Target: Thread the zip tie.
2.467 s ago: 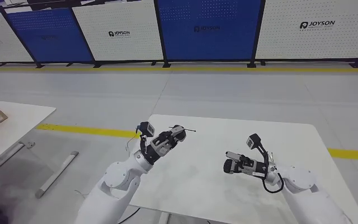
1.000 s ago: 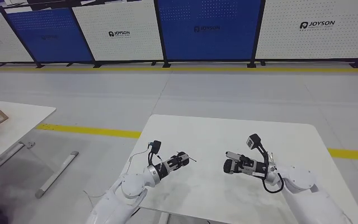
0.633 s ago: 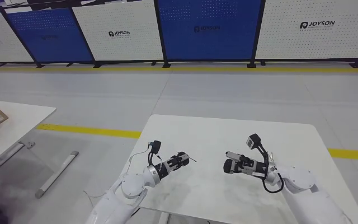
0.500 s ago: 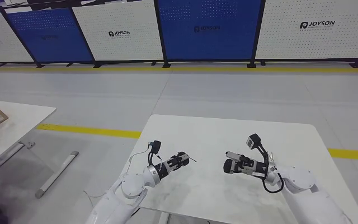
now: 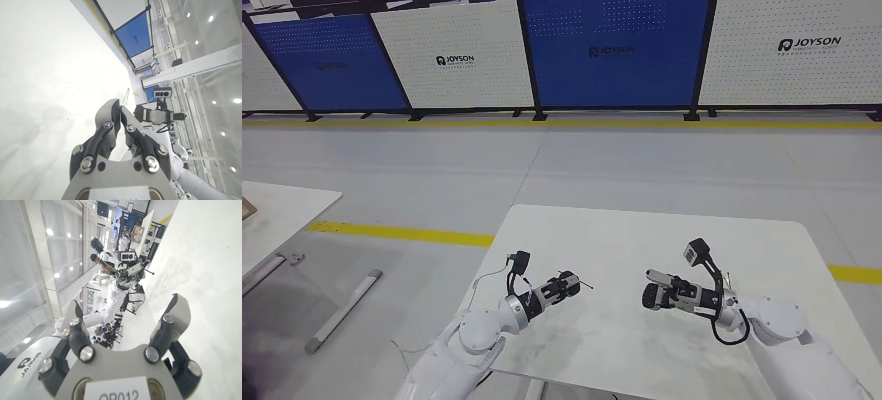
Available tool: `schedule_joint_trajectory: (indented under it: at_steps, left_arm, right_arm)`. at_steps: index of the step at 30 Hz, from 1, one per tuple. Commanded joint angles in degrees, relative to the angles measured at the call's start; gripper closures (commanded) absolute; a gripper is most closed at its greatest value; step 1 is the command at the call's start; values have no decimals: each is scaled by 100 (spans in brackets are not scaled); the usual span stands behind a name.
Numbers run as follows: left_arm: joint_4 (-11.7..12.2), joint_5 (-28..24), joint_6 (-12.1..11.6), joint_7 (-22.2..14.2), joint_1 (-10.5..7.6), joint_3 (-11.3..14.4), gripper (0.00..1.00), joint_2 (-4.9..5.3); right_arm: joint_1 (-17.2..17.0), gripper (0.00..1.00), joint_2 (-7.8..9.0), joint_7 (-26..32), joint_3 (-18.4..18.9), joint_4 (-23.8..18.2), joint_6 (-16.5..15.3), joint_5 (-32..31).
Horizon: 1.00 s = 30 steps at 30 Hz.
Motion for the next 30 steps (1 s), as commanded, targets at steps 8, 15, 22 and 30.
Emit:
schedule_joint_trajectory:
  at_steps: [8, 15, 22, 30]
  left_arm:
    - [0, 0, 0, 0, 0, 0, 100, 0]
    - [0, 0, 0, 0, 0, 0, 100, 0]
    - [-255, -582, 21, 459, -48, -108, 100, -46]
    - [-1207, -1976, 333, 269, 107, -743, 100, -24]
  right_arm:
    - [-408, 0, 165, -48, 690, -82, -161, 288]
    - [-408, 0, 165, -48, 690, -82, -161, 288]
    - [-408, 0, 165, -48, 690, -82, -161, 288]
    - [-408, 0, 165, -48, 690, -82, -161, 288]
